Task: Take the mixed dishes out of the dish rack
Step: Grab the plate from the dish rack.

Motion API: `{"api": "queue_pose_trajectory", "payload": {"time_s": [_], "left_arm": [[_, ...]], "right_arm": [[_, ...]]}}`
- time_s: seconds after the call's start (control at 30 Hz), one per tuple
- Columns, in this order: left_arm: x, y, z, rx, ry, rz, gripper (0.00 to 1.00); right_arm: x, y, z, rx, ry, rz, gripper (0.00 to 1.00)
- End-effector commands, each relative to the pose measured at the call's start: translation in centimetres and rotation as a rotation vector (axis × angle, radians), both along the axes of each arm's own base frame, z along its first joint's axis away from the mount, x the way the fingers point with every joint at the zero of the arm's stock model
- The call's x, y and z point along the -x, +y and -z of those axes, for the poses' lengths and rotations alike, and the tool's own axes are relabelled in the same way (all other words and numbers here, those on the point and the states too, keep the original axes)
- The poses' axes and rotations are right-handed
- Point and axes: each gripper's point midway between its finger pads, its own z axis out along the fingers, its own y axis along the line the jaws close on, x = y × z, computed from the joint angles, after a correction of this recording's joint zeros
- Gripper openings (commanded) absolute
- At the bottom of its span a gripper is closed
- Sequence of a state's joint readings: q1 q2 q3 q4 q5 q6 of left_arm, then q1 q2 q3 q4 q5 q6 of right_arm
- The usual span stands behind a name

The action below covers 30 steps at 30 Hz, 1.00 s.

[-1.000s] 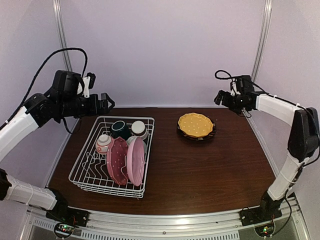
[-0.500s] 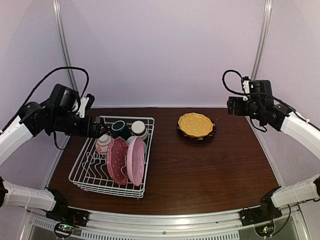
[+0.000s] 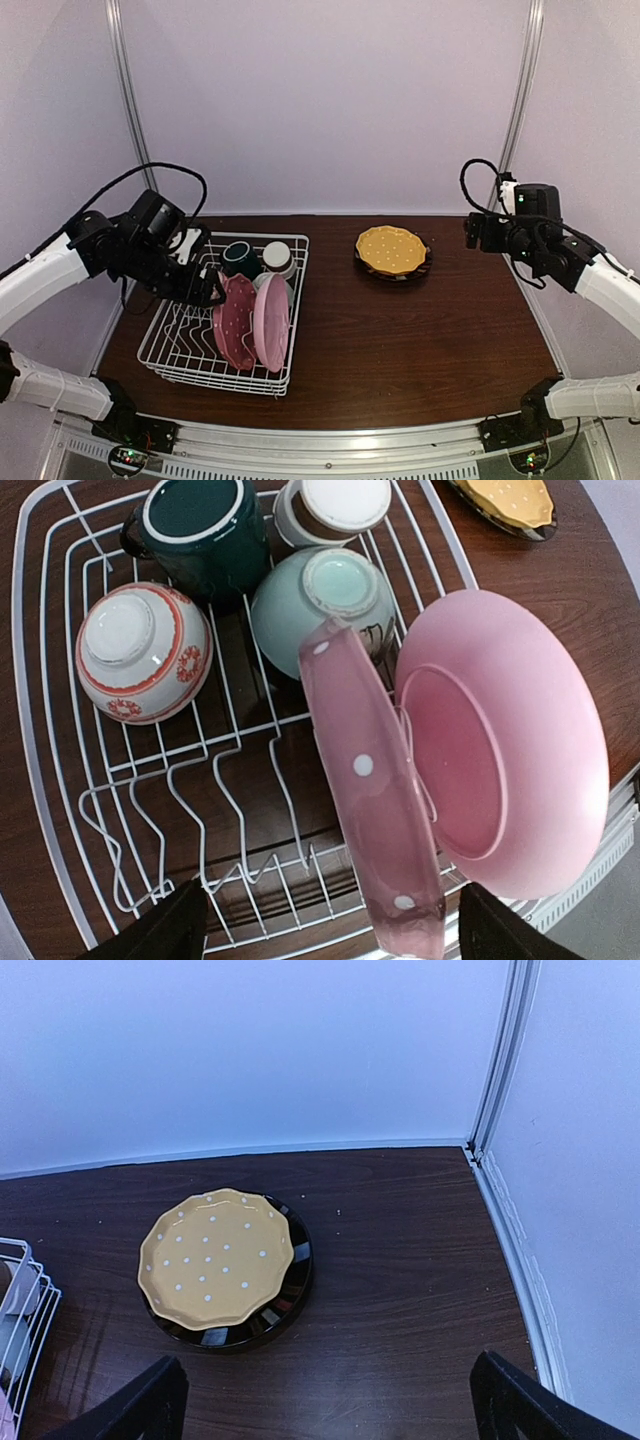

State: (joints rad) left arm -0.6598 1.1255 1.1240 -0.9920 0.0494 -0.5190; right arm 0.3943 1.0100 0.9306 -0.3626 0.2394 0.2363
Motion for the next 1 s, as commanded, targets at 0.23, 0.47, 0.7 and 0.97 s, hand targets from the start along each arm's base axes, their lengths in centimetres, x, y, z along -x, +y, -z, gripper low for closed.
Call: {"api": "queue_pose_trajectory", "payload": {"time_s": [0.23, 0.47, 0.7, 0.97], "left_arm": [[-1.2, -1.8, 3.3, 0.001, 0.078, -0.083, 0.75], [-2.3, -2.9, 5.2, -0.039, 0.112, -0.128, 0.62], [-3.2, -3.0, 5.9, -0.051, 0.114, -0.180, 0.57], [-3.7, -3.0, 4.5, -0.018, 0.075, -0.201, 0.42]], "right_arm": [[-0.4, 1.1, 0.5, -0.072, 0.036, -0.024, 1.00], [-0.6, 2.0, 1.0, -0.106, 0.048, -0.059, 1.00], [-0.5, 2.3, 0.8, -0.125, 0.046, -0.070, 1.00], [-0.9, 2.7, 1.0, -0.139, 0.058, -0.080, 1.00]]}}
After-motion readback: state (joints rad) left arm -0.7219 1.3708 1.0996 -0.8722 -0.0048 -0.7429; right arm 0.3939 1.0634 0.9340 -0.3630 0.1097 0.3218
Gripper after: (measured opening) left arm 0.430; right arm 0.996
